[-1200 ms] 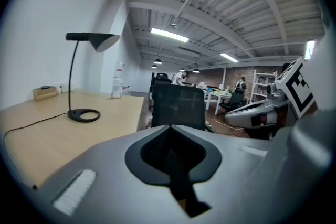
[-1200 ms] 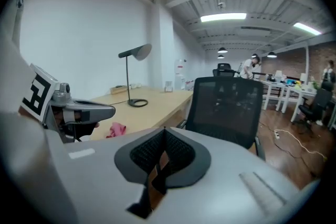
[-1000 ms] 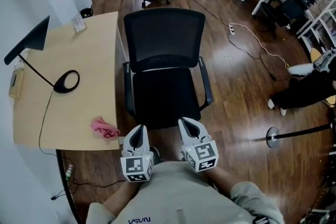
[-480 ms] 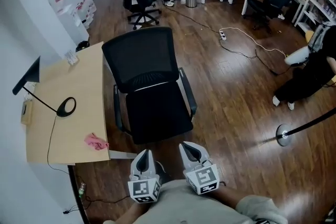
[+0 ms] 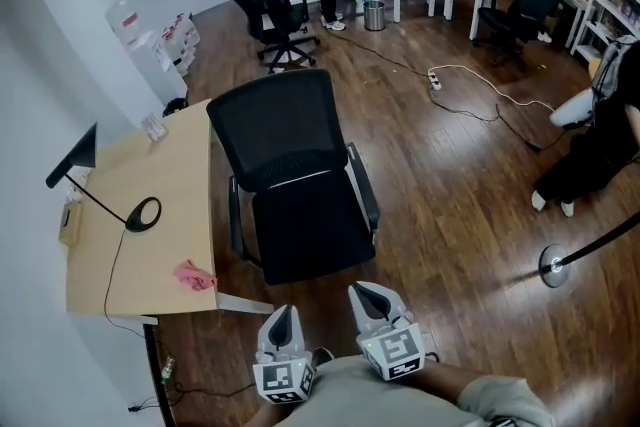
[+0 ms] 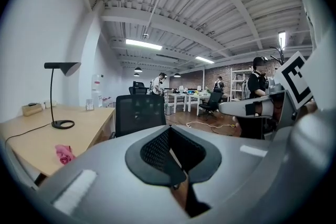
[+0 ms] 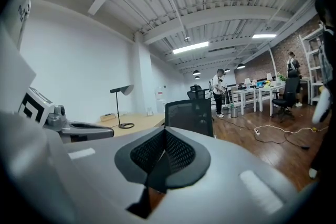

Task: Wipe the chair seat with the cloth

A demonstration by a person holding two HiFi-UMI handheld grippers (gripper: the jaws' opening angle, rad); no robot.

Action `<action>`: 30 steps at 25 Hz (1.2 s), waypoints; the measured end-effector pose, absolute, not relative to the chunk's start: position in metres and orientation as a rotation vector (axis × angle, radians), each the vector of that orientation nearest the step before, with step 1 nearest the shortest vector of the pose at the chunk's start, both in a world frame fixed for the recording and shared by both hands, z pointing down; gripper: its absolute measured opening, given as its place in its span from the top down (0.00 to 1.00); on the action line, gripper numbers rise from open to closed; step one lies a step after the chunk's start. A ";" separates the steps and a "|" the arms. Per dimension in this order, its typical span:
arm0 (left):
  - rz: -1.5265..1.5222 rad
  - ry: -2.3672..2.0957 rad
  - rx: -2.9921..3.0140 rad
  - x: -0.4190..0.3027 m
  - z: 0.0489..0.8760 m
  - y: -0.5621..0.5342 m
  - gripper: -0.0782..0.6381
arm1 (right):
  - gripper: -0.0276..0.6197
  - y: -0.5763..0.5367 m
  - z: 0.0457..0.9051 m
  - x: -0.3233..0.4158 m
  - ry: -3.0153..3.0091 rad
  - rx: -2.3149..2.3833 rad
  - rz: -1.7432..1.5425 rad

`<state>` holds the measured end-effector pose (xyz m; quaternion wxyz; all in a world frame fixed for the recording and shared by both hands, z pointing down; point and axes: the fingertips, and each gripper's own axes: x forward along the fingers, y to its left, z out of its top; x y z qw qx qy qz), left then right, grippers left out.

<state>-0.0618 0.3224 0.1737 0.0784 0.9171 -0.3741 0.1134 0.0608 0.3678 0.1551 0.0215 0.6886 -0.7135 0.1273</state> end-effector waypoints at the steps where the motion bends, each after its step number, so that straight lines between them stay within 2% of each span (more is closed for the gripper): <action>1: 0.333 -1.112 2.752 -0.061 0.172 0.322 0.88 | 0.96 0.368 0.153 0.060 -2.205 2.139 0.392; 12: 0.338 -1.035 2.797 -0.087 0.168 0.303 0.88 | 0.96 0.358 0.156 0.022 -2.144 2.151 0.426; 30: 0.317 -1.012 2.817 -0.090 0.164 0.288 0.88 | 0.96 0.343 0.155 0.021 -2.119 2.153 0.393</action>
